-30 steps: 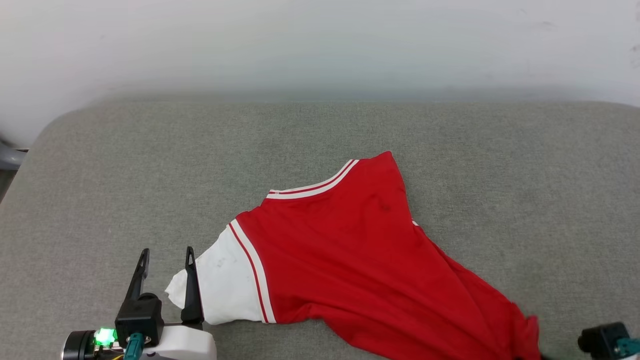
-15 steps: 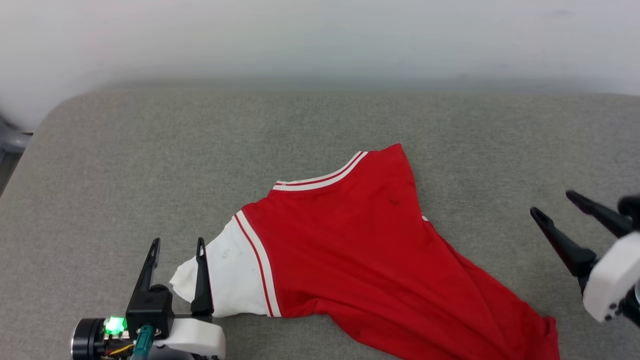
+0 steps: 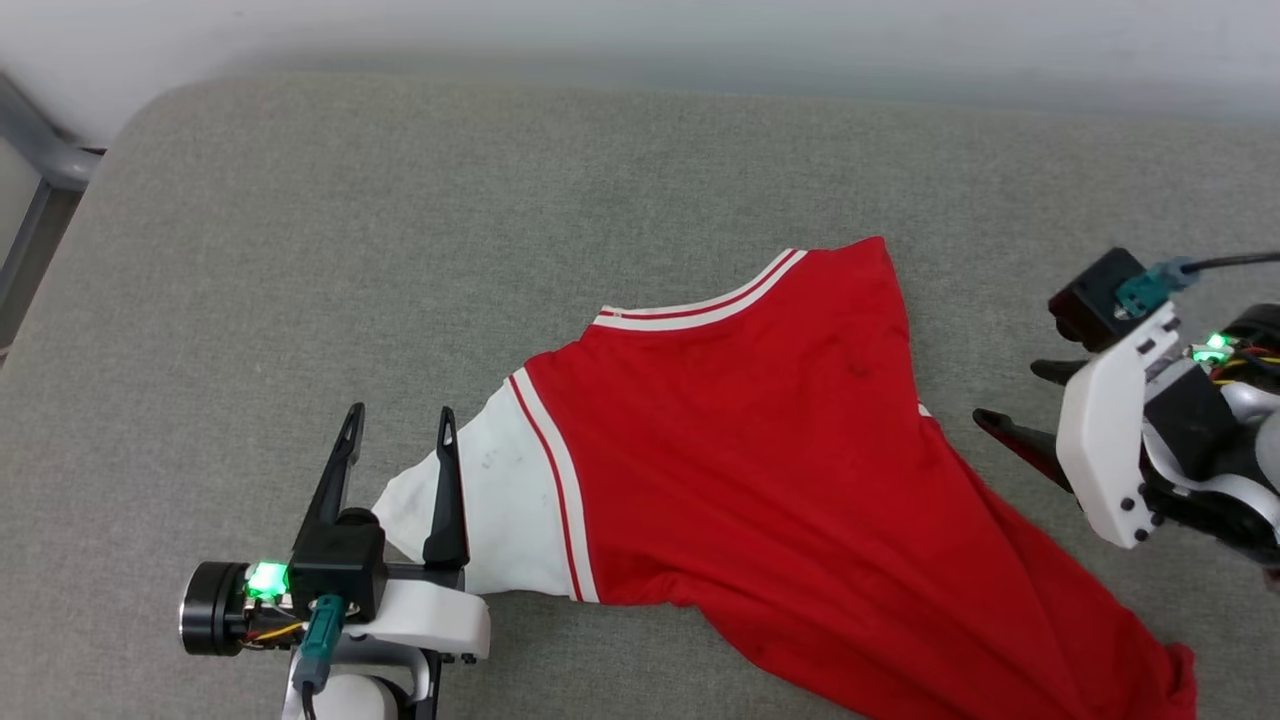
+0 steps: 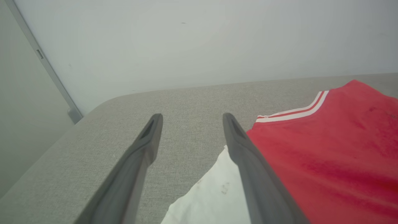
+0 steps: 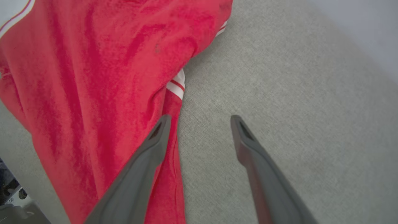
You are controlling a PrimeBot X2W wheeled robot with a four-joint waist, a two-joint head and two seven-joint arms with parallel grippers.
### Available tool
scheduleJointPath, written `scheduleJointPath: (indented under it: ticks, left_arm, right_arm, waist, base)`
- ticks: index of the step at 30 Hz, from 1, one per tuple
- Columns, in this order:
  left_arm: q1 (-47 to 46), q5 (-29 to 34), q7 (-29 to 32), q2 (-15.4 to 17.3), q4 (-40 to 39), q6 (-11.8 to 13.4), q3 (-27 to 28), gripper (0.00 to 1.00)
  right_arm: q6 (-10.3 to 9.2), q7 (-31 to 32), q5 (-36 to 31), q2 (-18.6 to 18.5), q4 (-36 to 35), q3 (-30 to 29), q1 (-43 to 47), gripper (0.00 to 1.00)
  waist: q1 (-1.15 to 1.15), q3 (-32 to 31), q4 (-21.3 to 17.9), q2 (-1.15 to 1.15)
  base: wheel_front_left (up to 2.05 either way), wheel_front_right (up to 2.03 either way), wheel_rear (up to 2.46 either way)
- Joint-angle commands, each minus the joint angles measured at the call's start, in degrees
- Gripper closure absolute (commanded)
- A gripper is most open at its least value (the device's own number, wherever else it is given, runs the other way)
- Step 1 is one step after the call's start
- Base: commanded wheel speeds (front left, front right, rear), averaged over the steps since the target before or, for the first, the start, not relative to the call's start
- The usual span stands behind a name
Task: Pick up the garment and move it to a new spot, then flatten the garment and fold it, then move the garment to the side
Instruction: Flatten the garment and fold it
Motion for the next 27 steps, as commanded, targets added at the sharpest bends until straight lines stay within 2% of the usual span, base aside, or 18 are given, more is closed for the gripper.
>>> scheduleJointPath:
  ticks: [1,10,17,18,19,27]
  left_arm:
    - [-1.14,0.17,-0.14,-0.14,-0.29,0.1,-0.4,0.0]
    - [-3.5,0.14,-0.14,-0.81,-0.27,0.35,-1.3,0.0]
    - [-4.83,-0.14,-0.14,-1.16,0.38,0.57,-1.73,0.0]
    - [-4.82,-0.22,-0.14,-1.19,0.52,0.58,-1.64,0.0]
    - [-4.73,-0.3,-0.14,-1.19,0.69,0.63,-1.51,0.0]
    - [-2.71,-0.46,-0.14,-0.67,1.66,0.71,-0.45,0.0]
  right_arm:
    - [-0.04,0.61,1.0,1.37,2.58,2.57,-3.53,0.0]
    - [-0.04,0.15,2.6,5.67,13.53,14.4,-10.37,0.0]
    - [0.08,-2.63,5.05,8.27,20.04,25.06,-8.91,0.0]
    - [0.11,-3.68,5.5,8.33,20.32,26.12,-9.05,0.65]
    - [0.11,-4.7,5.95,8.27,20.41,26.97,-9.37,1.0]
    - [-0.07,-17.5,6.23,5.87,20.13,27.1,-17.09,1.0]
  waist:
    - [0.0,1.74,1.22,0.0]
    - [0.0,5.35,2.94,0.0]
    - [0.0,6.28,3.45,0.0]
    - [0.0,6.13,3.33,0.0]
    - [0.0,5.9,3.15,0.0]
    - [0.0,1.76,0.55,0.0]
  base:
    - [0.0,0.0,0.0]
    - [0.0,0.0,0.0]
    - [0.0,0.0,0.0]
    - [0.0,0.0,0.0]
    - [0.0,0.0,0.0]
    - [0.0,0.0,0.0]
